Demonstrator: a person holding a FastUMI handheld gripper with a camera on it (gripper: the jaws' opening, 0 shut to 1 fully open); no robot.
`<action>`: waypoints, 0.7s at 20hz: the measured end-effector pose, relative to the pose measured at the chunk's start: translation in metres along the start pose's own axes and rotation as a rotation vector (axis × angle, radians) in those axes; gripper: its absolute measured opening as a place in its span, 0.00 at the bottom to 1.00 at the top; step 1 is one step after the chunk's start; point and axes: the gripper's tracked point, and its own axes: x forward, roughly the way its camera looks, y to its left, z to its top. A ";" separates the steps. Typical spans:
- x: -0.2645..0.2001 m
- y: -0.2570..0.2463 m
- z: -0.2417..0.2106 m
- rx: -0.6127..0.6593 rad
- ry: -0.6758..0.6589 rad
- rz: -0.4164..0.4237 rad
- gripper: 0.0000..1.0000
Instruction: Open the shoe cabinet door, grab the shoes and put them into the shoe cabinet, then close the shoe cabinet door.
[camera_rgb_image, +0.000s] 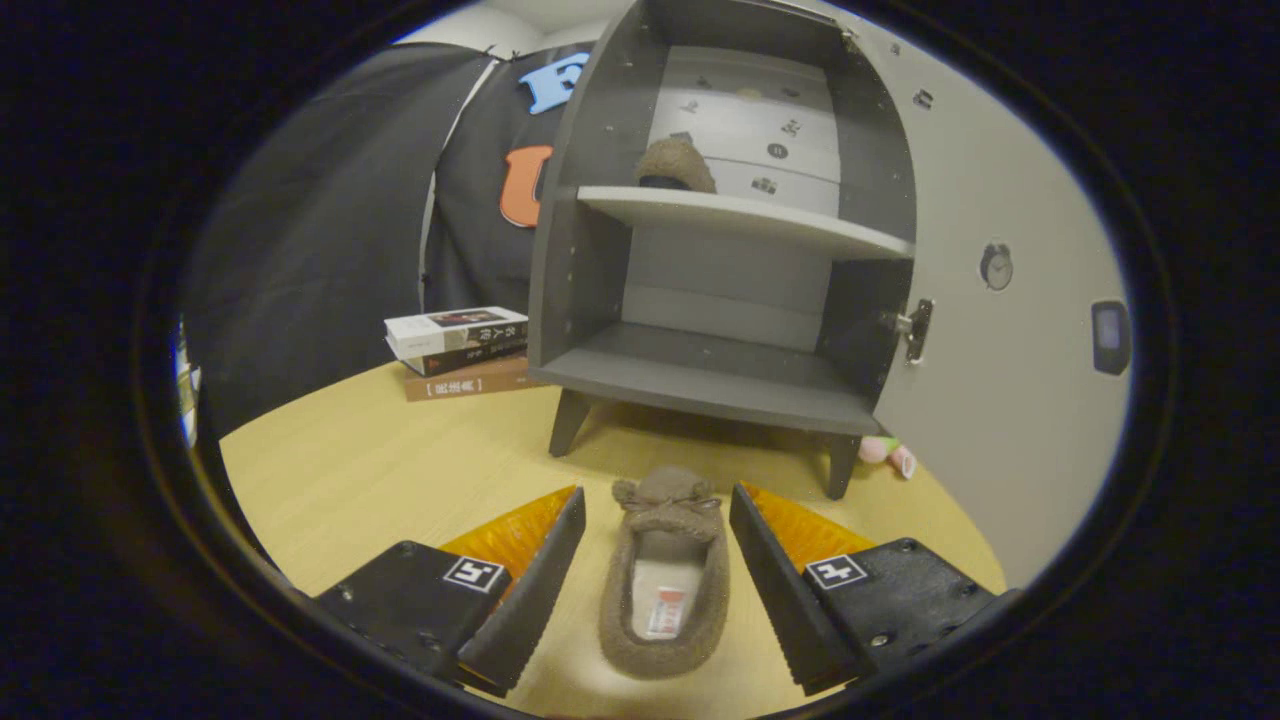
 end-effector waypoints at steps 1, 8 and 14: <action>0.004 0.003 -0.008 0.017 0.032 0.006 0.87; 0.044 0.012 -0.055 0.108 0.230 0.043 0.47; 0.047 0.009 -0.052 0.270 0.252 0.137 0.08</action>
